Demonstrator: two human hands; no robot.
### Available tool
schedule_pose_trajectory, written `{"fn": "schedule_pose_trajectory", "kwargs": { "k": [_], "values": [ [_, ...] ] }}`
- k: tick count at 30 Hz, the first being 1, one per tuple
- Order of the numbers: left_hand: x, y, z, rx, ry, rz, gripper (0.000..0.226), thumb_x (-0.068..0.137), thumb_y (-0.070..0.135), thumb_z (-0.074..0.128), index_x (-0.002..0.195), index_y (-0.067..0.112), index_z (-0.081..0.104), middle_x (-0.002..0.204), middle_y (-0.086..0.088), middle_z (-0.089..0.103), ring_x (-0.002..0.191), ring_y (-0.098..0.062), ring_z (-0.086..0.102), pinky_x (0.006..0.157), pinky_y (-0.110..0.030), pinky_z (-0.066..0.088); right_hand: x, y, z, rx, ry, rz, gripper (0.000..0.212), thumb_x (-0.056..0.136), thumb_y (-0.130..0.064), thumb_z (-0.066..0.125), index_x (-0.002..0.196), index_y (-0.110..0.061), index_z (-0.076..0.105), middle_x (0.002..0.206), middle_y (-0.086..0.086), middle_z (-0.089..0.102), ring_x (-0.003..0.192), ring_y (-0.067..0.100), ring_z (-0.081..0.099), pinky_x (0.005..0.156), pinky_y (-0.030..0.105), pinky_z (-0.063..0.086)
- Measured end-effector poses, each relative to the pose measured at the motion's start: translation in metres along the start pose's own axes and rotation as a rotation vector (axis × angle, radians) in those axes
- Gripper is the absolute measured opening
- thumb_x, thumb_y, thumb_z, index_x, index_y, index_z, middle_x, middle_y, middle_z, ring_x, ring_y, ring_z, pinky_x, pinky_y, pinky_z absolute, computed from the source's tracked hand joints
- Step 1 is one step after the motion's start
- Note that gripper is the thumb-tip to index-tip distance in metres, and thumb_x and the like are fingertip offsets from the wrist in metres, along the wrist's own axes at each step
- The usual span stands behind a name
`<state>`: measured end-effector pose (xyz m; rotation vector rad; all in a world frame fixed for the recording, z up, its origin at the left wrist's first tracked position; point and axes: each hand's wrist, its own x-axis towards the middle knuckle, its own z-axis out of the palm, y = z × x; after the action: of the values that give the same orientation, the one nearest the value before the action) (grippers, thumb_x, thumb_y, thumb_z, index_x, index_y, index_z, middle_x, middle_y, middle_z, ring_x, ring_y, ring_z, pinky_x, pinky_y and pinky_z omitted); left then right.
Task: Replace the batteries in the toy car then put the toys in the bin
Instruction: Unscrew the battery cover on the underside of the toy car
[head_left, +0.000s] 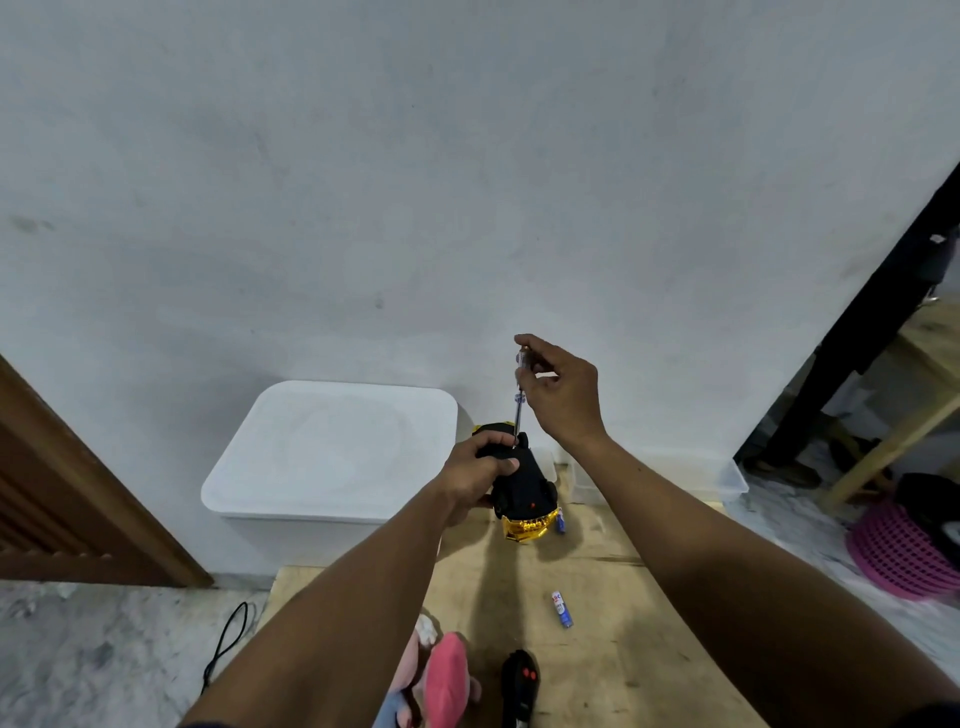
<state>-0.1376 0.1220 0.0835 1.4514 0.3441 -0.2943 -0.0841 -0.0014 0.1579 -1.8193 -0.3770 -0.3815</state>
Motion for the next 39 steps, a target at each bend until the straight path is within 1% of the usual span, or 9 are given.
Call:
{"fn": "schedule_pose_trajectory", "kwargs": {
  "k": [3,6,9,13,19,23,29,35,39],
  "values": [
    [0.000,0.001,-0.001,0.003,0.000,0.012,0.028,0.091,0.002,0.062,0.110,0.023,0.064,0.115,-0.006,0.063,0.097,-0.024,0.061,0.069,-0.037,0.056,-0.001,0.001,0.000,-0.015,-0.023,-0.001,0.031,0.084,-0.005,0.070,0.110,-0.021,0.073,0.094,-0.004,0.071,0.079,0.007,0.067,0.068,0.027,0.058],
    [0.000,0.001,-0.001,0.008,0.000,0.023,0.028,0.090,0.002,0.062,0.108,0.022,0.063,0.115,-0.007,0.063,0.096,-0.024,0.062,0.067,-0.037,0.057,0.000,0.001,0.000,-0.034,-0.015,-0.023,0.035,0.076,-0.007,0.080,0.105,-0.026,0.073,0.095,0.003,0.064,0.078,0.011,0.064,0.064,0.021,0.050],
    [-0.001,0.000,-0.002,0.006,0.000,0.035,0.027,0.090,0.001,0.062,0.107,0.022,0.062,0.116,-0.008,0.063,0.094,-0.024,0.062,0.065,-0.036,0.057,-0.002,0.004,0.001,-0.027,-0.026,-0.052,0.033,0.083,-0.001,0.072,0.111,-0.019,0.073,0.092,0.008,0.065,0.078,0.012,0.065,0.060,0.015,0.051],
    [0.000,0.002,0.000,-0.006,-0.004,0.051,0.026,0.091,0.001,0.062,0.106,0.022,0.062,0.114,-0.006,0.063,0.092,-0.022,0.062,0.067,-0.037,0.058,-0.010,0.007,0.003,-0.027,-0.019,-0.102,0.033,0.092,-0.003,0.062,0.120,-0.017,0.070,0.099,0.000,0.071,0.087,0.012,0.068,0.066,0.034,0.060],
    [-0.001,0.006,0.001,-0.018,-0.004,0.055,0.031,0.092,0.002,0.062,0.114,0.024,0.067,0.121,-0.007,0.064,0.110,-0.027,0.062,0.076,-0.041,0.061,-0.007,0.002,0.002,0.010,-0.018,-0.058,0.034,0.090,-0.003,0.064,0.120,-0.018,0.069,0.105,-0.005,0.071,0.089,0.009,0.069,0.066,0.041,0.061],
    [-0.003,0.006,0.000,-0.008,-0.002,0.047,0.029,0.091,0.002,0.063,0.111,0.023,0.068,0.121,-0.008,0.064,0.112,-0.028,0.062,0.071,-0.039,0.060,-0.005,0.003,-0.004,0.004,-0.010,-0.017,0.042,0.088,-0.001,0.065,0.125,-0.021,0.066,0.098,-0.004,0.069,0.084,0.011,0.068,0.063,0.028,0.061],
    [-0.004,0.001,-0.004,0.009,-0.009,0.036,0.026,0.092,0.002,0.062,0.108,0.023,0.066,0.119,-0.007,0.062,0.111,-0.028,0.060,0.079,-0.044,0.059,-0.009,0.005,-0.009,0.012,-0.034,-0.017,0.041,0.088,0.003,0.063,0.126,-0.015,0.063,0.102,0.009,0.068,0.087,0.022,0.068,0.059,0.006,0.049],
    [-0.004,0.000,-0.006,0.027,-0.020,0.035,0.024,0.092,0.004,0.063,0.109,0.021,0.064,0.121,-0.008,0.061,0.110,-0.028,0.060,0.081,-0.047,0.058,-0.007,0.007,-0.009,0.025,-0.039,-0.022,0.040,0.088,0.004,0.063,0.123,-0.013,0.064,0.099,0.012,0.068,0.088,0.026,0.068,0.059,0.005,0.048],
    [-0.003,0.000,-0.008,0.028,-0.027,0.026,0.025,0.092,0.003,0.063,0.110,0.020,0.062,0.124,-0.010,0.060,0.107,-0.029,0.061,0.074,-0.042,0.059,-0.007,0.009,-0.009,0.017,-0.039,-0.029,0.039,0.088,0.004,0.064,0.123,-0.012,0.064,0.099,0.011,0.068,0.087,0.025,0.069,0.058,0.006,0.049]
  ]
}}
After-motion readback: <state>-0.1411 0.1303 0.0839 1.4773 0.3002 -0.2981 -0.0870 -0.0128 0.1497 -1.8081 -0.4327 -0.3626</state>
